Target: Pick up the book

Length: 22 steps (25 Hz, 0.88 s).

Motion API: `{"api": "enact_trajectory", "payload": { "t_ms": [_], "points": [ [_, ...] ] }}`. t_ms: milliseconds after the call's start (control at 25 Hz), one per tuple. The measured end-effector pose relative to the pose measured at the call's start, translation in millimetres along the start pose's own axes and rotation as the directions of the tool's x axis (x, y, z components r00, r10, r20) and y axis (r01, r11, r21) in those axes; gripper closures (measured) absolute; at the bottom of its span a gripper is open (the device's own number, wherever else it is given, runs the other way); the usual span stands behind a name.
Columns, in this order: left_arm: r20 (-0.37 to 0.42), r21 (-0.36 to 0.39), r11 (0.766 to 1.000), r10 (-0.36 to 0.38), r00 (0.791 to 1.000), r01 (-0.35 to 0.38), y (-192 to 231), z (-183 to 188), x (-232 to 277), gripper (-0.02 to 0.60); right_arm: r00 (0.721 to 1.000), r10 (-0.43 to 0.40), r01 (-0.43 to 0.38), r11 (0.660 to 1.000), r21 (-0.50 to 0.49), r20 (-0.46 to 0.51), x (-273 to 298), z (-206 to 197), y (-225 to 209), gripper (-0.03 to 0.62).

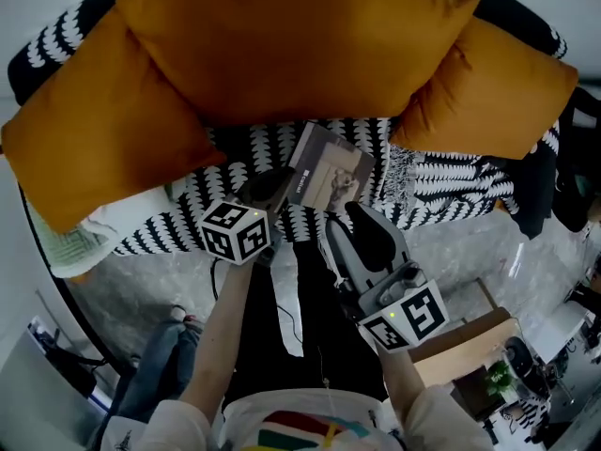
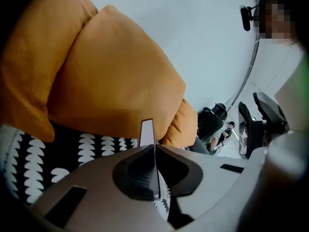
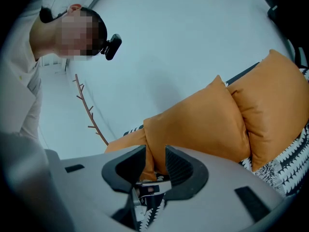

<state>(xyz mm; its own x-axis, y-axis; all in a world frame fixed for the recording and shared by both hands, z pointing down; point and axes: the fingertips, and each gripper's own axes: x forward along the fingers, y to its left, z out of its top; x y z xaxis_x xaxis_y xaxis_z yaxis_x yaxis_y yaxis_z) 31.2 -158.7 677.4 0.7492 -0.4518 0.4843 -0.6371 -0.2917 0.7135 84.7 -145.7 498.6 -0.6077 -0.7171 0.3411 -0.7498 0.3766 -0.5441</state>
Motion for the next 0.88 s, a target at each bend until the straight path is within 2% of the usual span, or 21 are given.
{"api": "enact_trajectory", "payload": {
  "t_ms": [280,400,560,720,880],
  "points": [
    [0.086,0.075,0.996,0.051,0.995,-0.057,-31.5,64.4,-51.2,0.577,0.998,0.002,0.0,1.0,-0.03,0.068,-1.9,55.3,25.5,0.459],
    [0.152,0.149,0.981,0.105,0.983,-0.128,-53.5,105.4,-92.1,0.578,0.994,0.011,-0.005,0.999,-0.049,0.112,-10.6,88.3,50.9,0.459],
    [0.251,0.26,0.939,0.159,0.955,-0.225,-95.7,165.2,-156.2,0.578,0.986,0.025,-0.011,0.996,-0.084,0.167,-28.4,132.6,87.5,0.459],
    [0.342,0.392,0.872,0.157,0.926,-0.293,-148.5,220.2,-204.8,0.578,0.972,0.04,-0.014,0.994,-0.111,0.233,-43.9,174.8,117.0,0.459],
    [0.435,0.464,0.812,0.139,0.89,-0.354,-194.2,261.5,-243.6,0.578,0.95,0.066,-0.021,0.989,-0.146,0.307,-54.9,209.4,145.8,0.459]
  ]
}}
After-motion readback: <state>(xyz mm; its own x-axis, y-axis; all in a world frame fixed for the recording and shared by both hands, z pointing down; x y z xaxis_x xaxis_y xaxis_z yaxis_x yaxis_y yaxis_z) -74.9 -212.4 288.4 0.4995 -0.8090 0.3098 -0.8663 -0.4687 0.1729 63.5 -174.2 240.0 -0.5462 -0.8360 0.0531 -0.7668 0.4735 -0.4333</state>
